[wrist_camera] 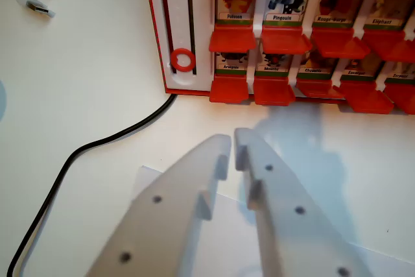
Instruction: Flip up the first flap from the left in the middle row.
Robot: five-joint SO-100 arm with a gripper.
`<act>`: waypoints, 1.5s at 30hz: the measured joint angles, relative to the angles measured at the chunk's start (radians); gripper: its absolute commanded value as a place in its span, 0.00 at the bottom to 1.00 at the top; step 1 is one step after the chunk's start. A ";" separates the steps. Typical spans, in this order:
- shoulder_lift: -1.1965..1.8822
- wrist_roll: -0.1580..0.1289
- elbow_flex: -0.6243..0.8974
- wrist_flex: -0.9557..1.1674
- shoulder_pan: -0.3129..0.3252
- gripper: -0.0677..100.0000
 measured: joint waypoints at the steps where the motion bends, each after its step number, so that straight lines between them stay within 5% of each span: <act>1: -0.011 0.005 0.003 -0.006 0.000 0.01; 45: -0.437 0.005 0.114 -0.374 0.025 0.01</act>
